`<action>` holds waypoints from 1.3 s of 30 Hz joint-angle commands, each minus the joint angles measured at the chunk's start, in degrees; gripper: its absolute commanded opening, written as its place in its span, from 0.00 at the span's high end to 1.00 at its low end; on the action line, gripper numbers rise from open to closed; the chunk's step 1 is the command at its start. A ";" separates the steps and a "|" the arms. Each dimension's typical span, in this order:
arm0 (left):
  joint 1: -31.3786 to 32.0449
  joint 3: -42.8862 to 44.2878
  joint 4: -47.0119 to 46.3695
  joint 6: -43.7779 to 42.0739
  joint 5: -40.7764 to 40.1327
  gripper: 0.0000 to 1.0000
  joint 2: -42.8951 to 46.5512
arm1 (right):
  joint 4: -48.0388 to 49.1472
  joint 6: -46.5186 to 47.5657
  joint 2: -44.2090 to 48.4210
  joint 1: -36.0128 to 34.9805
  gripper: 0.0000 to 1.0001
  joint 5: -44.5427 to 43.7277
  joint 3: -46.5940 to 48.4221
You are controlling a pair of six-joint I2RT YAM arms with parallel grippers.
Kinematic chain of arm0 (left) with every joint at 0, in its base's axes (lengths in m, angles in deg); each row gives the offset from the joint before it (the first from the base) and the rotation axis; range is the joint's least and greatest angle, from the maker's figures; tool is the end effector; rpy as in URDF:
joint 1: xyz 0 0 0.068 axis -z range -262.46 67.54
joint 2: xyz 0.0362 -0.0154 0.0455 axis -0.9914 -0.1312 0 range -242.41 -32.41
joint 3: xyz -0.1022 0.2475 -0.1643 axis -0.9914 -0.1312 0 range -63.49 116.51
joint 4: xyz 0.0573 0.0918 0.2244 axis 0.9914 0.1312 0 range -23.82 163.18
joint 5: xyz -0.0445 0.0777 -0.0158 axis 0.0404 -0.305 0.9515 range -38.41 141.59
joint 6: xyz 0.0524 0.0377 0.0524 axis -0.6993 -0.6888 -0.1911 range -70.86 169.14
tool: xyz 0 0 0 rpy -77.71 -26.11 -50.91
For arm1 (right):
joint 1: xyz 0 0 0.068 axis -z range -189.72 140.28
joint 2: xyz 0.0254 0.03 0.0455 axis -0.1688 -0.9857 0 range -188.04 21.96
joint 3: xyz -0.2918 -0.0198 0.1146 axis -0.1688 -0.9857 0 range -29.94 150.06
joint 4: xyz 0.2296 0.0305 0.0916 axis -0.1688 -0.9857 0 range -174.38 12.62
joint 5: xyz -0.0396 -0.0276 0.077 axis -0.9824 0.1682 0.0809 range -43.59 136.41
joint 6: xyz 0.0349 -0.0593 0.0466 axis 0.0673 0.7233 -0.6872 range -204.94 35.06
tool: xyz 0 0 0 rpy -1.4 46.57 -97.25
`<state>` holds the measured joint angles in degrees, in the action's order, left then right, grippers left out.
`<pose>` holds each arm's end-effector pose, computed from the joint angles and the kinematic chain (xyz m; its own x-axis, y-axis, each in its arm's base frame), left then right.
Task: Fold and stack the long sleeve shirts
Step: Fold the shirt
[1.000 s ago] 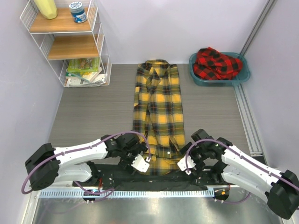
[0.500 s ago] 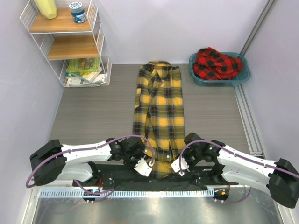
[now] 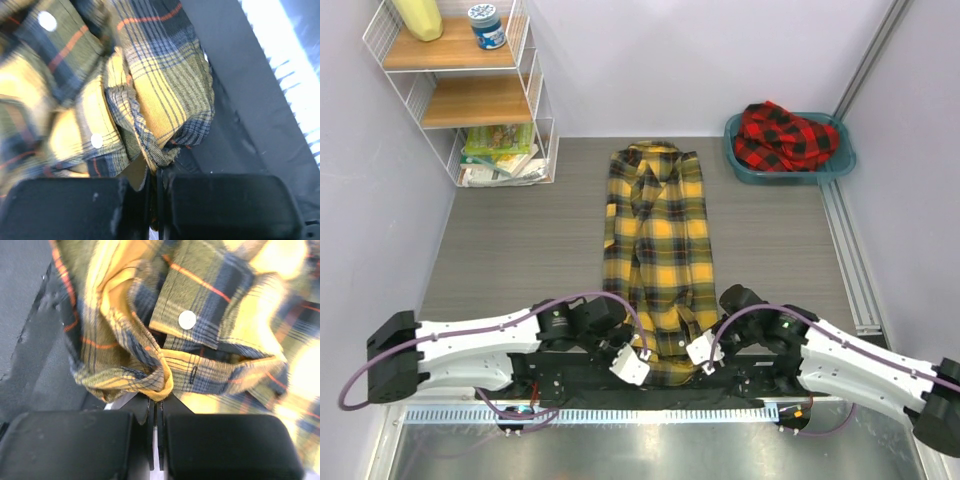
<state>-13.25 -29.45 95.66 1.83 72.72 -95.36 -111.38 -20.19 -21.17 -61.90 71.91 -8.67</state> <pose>0.0418 -0.1840 0.2063 0.4854 0.6533 -0.5810 0.8589 -0.4806 0.1772 0.0439 0.1076 0.1770 0.5623 -0.6068 -0.5617 -0.8264 -0.4366 -0.3557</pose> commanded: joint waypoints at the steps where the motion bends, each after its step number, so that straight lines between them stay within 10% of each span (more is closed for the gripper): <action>1: 1.02 4.71 3.66 9.42 1.82 1.00 5.12 | -2.92 -5.75 4.81 -0.46 0.99 -2.46 5.34; 16: -15.76 11.82 4.80 1.44 6.46 1.00 3.64 | -0.98 -12.11 2.01 0.50 0.98 -8.27 11.33; 39: -40.73 38.80 5.77 -13.34 16.31 1.00 -31.25 | 2.09 1.16 -38.50 31.61 0.99 7.73 36.81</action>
<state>-51.94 4.73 101.36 -8.26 86.20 -122.82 -111.60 -22.92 -55.25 -32.31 76.76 23.44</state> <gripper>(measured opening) 0.011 0.028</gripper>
